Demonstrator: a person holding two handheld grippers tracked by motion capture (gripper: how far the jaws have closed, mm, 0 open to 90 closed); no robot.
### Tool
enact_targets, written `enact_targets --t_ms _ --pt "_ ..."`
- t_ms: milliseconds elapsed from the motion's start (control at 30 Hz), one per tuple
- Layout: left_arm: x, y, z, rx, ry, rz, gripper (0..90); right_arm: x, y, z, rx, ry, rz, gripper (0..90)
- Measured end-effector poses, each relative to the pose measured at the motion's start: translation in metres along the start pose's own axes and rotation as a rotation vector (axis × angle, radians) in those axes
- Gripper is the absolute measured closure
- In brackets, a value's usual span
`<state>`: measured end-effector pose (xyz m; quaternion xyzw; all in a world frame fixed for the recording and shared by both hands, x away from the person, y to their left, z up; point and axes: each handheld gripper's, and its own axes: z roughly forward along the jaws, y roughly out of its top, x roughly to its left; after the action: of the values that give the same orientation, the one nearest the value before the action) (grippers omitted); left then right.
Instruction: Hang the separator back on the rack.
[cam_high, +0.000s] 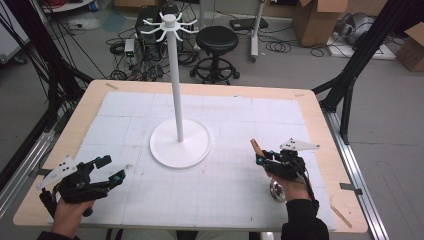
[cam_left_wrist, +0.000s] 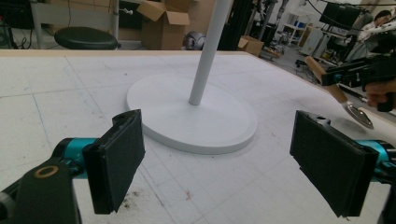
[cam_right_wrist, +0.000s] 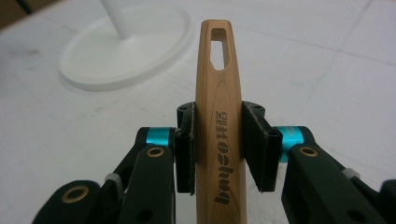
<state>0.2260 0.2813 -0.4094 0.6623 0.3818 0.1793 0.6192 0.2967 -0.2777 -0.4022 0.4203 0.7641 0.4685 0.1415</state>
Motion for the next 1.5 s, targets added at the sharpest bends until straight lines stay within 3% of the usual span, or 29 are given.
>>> enact_targets --t_ms 100,167,333,500,567,800,1000,1233,1500 --pt "0.0 0.001 -0.001 -0.005 -0.002 -0.001 18.2 0.007 0.003 -0.009 -0.06 0.056 -0.004 66.7" --pt "0.0 0.001 -0.002 -0.008 -0.005 -0.004 18.2 0.01 0.003 -0.011 -0.067 0.072 -0.001 66.6" --pt "-0.004 0.007 -0.002 -0.019 -0.054 -0.009 19.8 0.029 0.009 -0.012 -0.11 0.165 -0.038 66.6" --pt "-0.013 0.013 0.0 -0.05 -0.17 -0.028 25.1 0.054 0.016 -0.004 -0.133 0.271 -0.087 66.6" --pt "-0.019 0.016 0.002 -0.049 -0.207 -0.015 24.7 0.064 0.018 0.001 -0.136 0.304 -0.102 66.6" --pt "-0.039 0.028 0.009 -0.058 -0.319 -0.001 26.4 0.09 0.025 0.01 -0.173 0.422 -0.129 66.6" --pt "-0.05 0.045 0.014 -0.088 -0.412 -0.022 31.6 0.11 0.028 0.018 -0.193 0.506 -0.159 66.6" --pt "-0.065 0.059 0.023 -0.081 -0.481 0.026 31.2 0.134 0.034 0.025 -0.213 0.586 -0.217 66.6" --pt "-0.084 0.068 0.046 -0.041 -0.55 0.068 29.6 0.154 0.04 0.03 -0.227 0.672 -0.246 66.6"
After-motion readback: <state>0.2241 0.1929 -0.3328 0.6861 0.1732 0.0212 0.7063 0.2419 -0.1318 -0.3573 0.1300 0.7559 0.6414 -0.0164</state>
